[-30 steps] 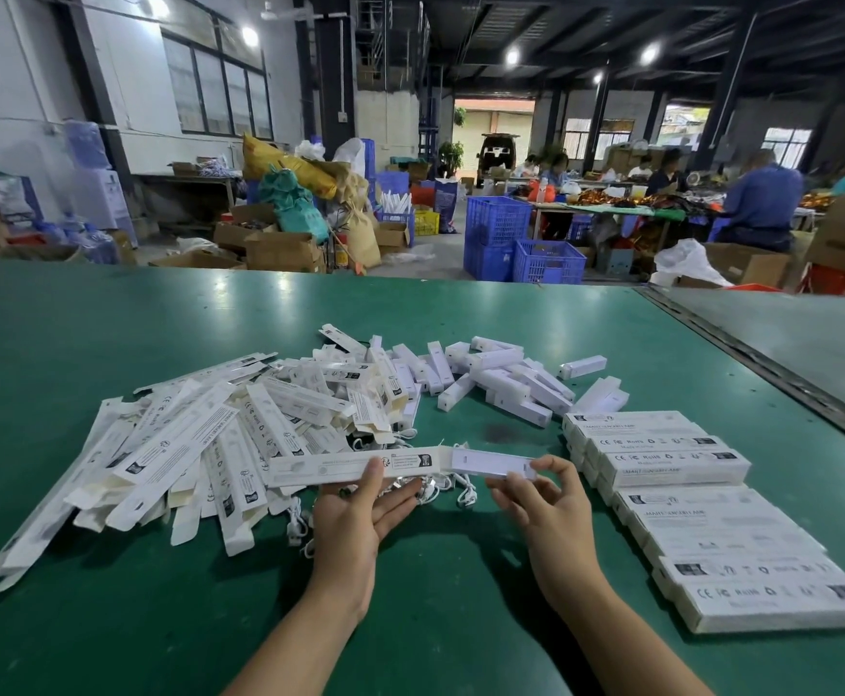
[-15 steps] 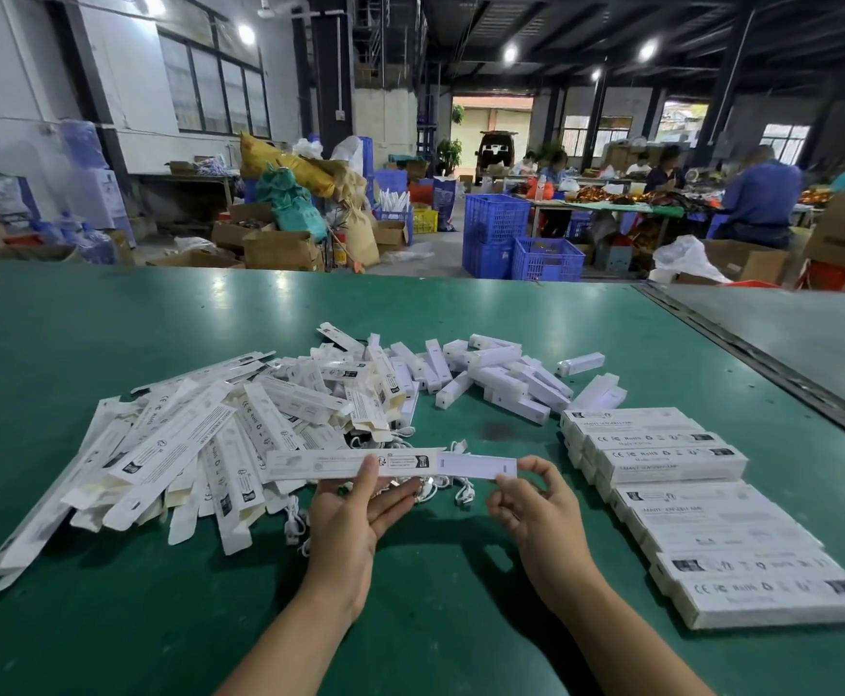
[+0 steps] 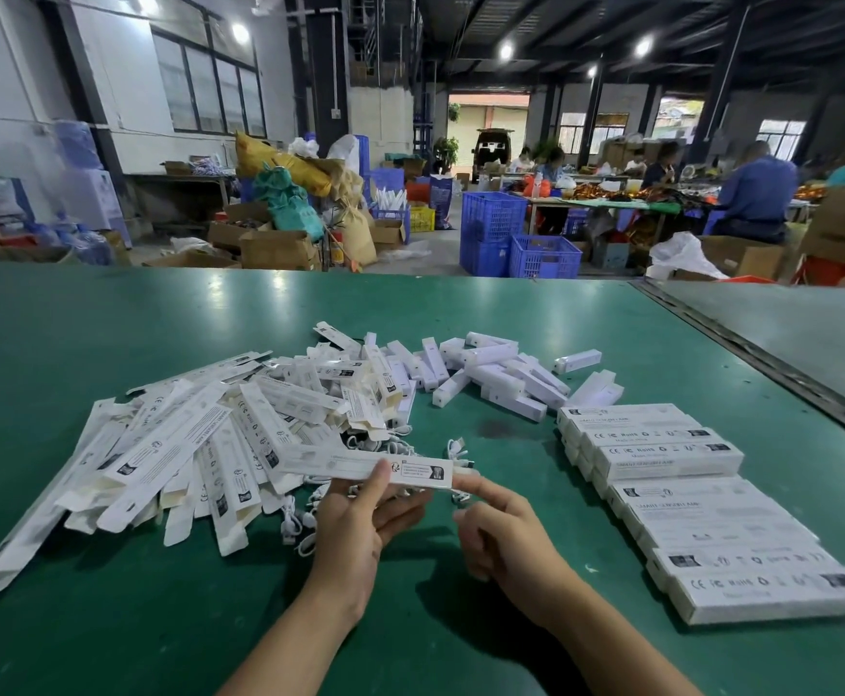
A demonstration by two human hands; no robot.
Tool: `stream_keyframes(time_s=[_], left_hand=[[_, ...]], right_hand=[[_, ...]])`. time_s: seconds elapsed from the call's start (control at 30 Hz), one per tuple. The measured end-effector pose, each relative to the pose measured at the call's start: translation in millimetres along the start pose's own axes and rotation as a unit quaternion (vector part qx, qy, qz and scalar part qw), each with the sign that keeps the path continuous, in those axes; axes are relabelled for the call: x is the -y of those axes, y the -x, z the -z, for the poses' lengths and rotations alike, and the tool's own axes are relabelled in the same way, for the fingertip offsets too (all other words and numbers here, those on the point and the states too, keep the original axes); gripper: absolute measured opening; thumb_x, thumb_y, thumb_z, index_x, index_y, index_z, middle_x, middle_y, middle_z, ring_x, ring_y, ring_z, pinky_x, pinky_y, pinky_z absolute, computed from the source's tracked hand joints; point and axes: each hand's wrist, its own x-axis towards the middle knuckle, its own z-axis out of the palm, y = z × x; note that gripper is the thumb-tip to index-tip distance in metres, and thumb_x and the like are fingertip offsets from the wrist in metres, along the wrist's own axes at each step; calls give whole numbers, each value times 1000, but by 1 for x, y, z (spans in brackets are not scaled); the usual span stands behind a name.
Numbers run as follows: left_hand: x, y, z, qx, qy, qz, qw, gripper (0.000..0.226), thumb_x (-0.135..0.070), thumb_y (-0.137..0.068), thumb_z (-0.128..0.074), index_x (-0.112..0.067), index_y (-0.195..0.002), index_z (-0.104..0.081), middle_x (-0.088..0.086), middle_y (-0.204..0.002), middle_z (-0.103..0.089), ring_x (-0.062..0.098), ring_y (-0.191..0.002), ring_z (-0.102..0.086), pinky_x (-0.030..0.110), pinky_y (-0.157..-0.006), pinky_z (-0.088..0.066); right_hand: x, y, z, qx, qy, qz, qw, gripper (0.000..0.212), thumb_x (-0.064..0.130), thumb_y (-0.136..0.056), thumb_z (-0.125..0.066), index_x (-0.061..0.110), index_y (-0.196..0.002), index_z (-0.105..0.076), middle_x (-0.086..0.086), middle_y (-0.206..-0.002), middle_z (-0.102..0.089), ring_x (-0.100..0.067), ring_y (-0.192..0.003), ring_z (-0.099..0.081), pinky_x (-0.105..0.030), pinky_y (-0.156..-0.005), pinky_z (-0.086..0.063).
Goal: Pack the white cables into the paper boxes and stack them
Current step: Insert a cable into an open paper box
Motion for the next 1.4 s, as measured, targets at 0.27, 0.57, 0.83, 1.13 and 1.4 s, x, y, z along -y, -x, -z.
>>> stream_keyframes(time_s=[0.27,0.57,0.83,1.13,1.4], left_hand=[[1,2,-3,25,-6,42,999,50,-29,-81,-63,7,-116,-61,26,-100,-73,37,-82,-75,34,-62,-59],[-8,-2,5,-86,40,-25,995,29,-19,-98,-59,6,-114,-56,30,-95,-72,40,-82,-74,31,-61,-61],[-9,-2,4,-101,40,-18,994,19,-19,-97,-60,-2,-104,-54,33,-99,-69,37,-80,-75,31,-61,-61],[-12,0,3,-99,43,-13,994,25,-20,-99,-58,3,-109,-60,27,-95,-73,38,-83,-75,30,-60,-60],[-12,-1,6,-100,49,-17,994,23,-20,-99,-59,0,-108,-60,28,-97,-73,37,-83,-75,30,-61,-60]], right_hand=[[5,6,-2,102,7,-24,994,55,8,-65,-50,24,-114,-69,-6,-40,-36,-16,-31,-30,-19,-36,-37],[-2,-9,25,-236,485,134,831,14,40,-90,-62,30,-82,-62,11,-59,-49,-5,-59,-45,-25,-57,-36],[-2,-22,18,-242,629,-2,739,30,58,-91,-50,33,-99,-64,12,-92,-52,-13,-102,-55,-29,-66,-36],[-4,-20,20,-168,657,73,731,41,40,-97,-47,37,-138,-48,6,-125,-46,-17,-117,-42,-29,-85,-43],[-3,-16,24,-152,623,95,761,14,22,-94,-57,26,-100,-69,12,-104,-67,-15,-99,-50,-27,-83,-41]])
